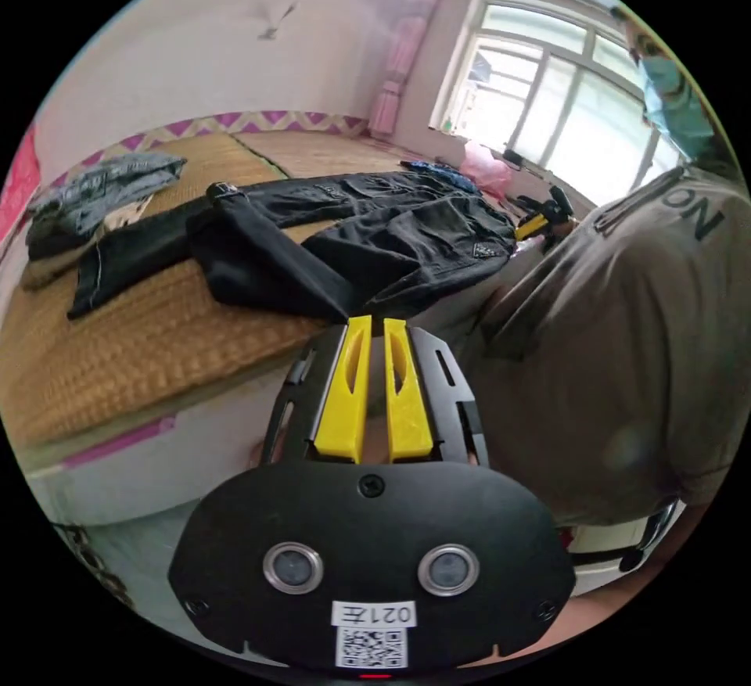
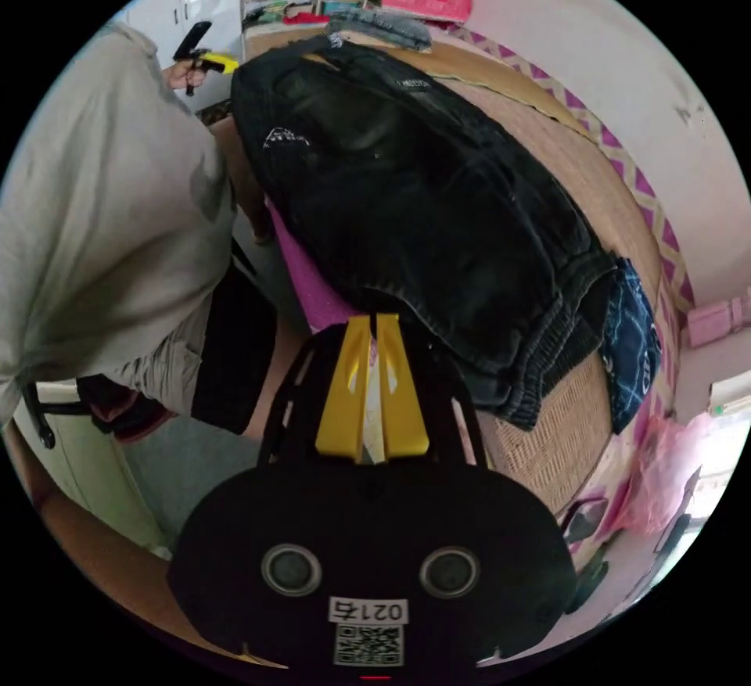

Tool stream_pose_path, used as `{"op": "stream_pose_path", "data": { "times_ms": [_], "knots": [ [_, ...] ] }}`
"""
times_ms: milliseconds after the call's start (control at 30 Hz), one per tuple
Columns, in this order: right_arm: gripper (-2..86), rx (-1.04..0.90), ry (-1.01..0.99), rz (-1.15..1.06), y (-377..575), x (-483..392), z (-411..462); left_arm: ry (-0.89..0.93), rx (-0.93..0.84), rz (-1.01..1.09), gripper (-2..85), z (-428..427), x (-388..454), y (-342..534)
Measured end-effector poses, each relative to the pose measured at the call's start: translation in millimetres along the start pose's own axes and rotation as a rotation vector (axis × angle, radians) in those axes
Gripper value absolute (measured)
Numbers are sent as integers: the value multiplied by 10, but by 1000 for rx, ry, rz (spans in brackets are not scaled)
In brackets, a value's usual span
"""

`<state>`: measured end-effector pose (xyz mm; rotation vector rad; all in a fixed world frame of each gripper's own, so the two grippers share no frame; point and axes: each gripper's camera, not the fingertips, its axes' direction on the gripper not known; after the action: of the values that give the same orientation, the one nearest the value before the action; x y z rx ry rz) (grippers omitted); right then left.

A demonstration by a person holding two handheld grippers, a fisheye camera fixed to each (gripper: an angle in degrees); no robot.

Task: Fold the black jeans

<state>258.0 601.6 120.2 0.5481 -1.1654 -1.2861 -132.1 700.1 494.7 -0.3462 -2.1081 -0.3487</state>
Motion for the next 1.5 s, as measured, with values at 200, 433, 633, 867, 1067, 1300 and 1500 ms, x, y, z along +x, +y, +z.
{"op": "stream_pose_path", "data": {
  "times_ms": [200,433,633,867,1067,1300,1500],
  "knots": [
    [-9,256,-112,157,573,682,-1136,-112,199,-75,28,-968,-84,91],
    [-10,545,-92,222,745,1185,-1720,-363,-19,-359,124,-845,-895,-5],
    [-10,581,-144,216,752,1293,-1609,-124,18,-500,0,-917,-1544,603],
    [-10,586,-186,223,901,1274,-1568,-83,737,-484,-9,-2628,-1451,2479],
    [-10,584,-230,254,961,1319,-1395,57,734,-1040,-9,-2300,-1737,4770],
    [-10,578,-262,247,760,1404,-1334,95,752,-960,-9,-2448,-1857,4953],
    [-10,594,-272,240,541,1354,-1318,-14,609,-796,-9,-2652,-2001,4447]
  ]
}}
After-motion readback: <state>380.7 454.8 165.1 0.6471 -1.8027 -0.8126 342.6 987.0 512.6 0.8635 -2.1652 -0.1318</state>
